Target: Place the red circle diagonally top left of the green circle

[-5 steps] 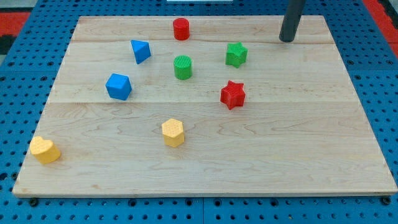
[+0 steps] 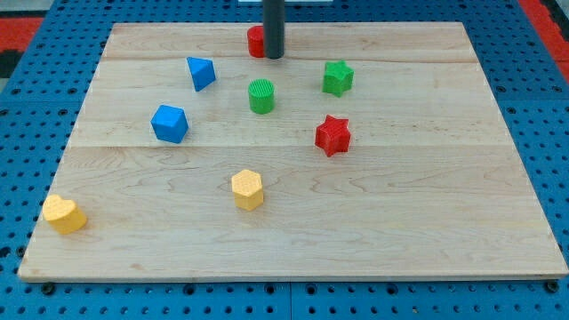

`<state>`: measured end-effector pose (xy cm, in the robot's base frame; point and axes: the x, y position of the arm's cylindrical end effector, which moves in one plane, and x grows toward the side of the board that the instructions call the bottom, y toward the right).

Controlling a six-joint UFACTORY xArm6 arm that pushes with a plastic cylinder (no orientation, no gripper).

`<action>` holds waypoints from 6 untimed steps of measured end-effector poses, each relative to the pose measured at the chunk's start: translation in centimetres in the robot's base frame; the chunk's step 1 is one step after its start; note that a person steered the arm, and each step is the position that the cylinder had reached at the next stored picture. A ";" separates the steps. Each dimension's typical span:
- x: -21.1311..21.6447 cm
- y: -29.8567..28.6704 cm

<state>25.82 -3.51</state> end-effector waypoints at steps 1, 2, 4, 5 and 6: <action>-3.6 2.1; -6.1 3.8; -1.8 -7.4; -1.6 -4.4; -3.0 -8.8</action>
